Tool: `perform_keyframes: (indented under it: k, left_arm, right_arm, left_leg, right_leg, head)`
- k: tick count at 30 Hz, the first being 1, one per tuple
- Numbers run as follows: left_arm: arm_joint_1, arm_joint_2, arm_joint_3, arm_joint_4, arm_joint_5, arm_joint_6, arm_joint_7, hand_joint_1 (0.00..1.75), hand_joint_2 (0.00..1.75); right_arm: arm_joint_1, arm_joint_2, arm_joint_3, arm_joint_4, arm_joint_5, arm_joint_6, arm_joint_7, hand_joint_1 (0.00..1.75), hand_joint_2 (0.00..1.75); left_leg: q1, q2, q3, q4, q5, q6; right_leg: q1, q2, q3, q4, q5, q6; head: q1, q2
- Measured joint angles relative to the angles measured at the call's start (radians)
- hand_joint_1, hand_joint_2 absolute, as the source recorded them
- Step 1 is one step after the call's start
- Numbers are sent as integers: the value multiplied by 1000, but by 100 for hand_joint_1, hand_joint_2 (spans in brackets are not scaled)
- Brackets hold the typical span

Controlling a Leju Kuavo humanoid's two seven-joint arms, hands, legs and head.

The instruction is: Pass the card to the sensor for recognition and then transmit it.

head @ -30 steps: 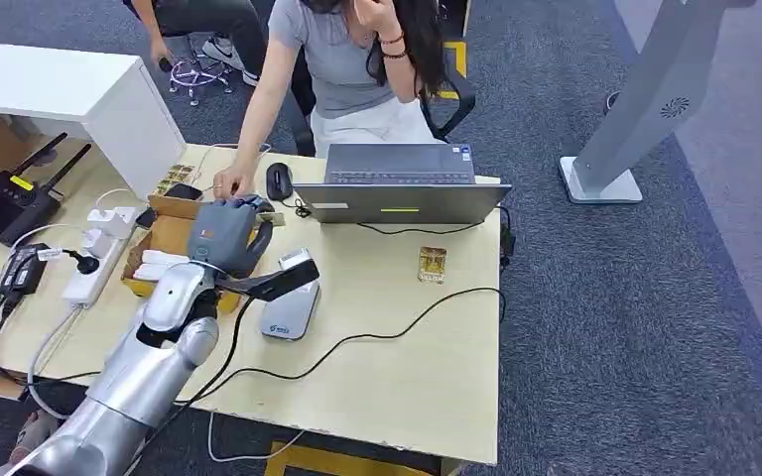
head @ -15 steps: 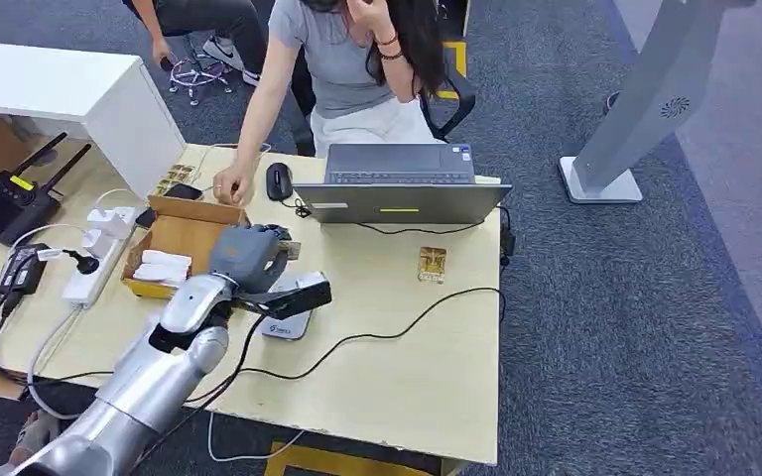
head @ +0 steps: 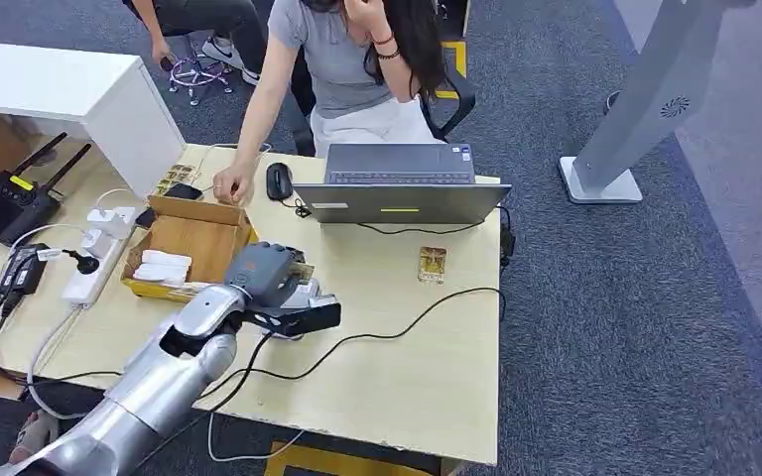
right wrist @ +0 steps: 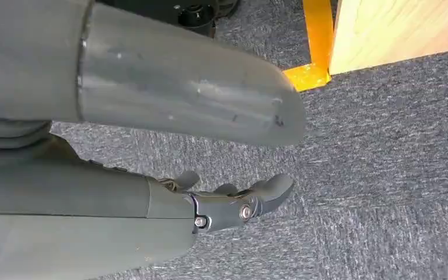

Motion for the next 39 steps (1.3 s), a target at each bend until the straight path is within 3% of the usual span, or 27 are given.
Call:
perform_keyframes:
  k: [6, 14, 27, 32, 35, 39]
  left_arm:
    - [7, 6, -18, 2, 7, 2, 26, 175, 175]
    - [73, 1, -18, 2, 8, 57, 92, 175, 175]
    - [84, -4, -18, 2, 0, 69, 92, 175, 175]
    - [85, -18, -18, 2, -19, 114, 92, 175, 175]
    - [82, -32, -9, 0, -47, 193, 98, 175, 175]
    - [30, -52, 40, 0, -96, 406, 105, 175, 175]
  right_arm:
    - [3, -1, -10, 0, 1, 0, -1, 0, 0]
    - [10, -3, -24, 0, 1, -2, -2, 0, 0]
    - [11, -4, -31, 0, 10, -2, -3, 0, 0]
    - [11, -4, -35, 0, 17, -2, -3, 0, 0]
    - [10, -4, -35, 0, 31, -2, -1, 0, 0]
    - [-3, -4, -33, 0, 66, -3, 19, 0, 0]
  left_leg:
    - [0, 0, 0, 0, 0, 0]
    - [0, 0, 0, 0, 0, 0]
    - [0, -1, 0, 0, 0, 0]
    - [0, -1, 0, 0, 0, 0]
    - [0, -1, 0, 0, 0, 0]
    - [0, -1, 0, 0, 1, 0]
  right_leg:
    - [0, 0, 0, 0, 0, 0]
    - [0, 0, 0, 0, 0, 0]
    - [0, -1, 1, 0, 0, 0]
    - [0, -1, 1, 0, 0, 0]
    - [0, -1, 0, 0, 0, 0]
    - [0, -1, 0, 0, 1, 0]
  head:
    - [0, 0]
    - [0, 0]
    - [0, 0]
    - [0, 0]
    - [0, 0]
    - [0, 0]
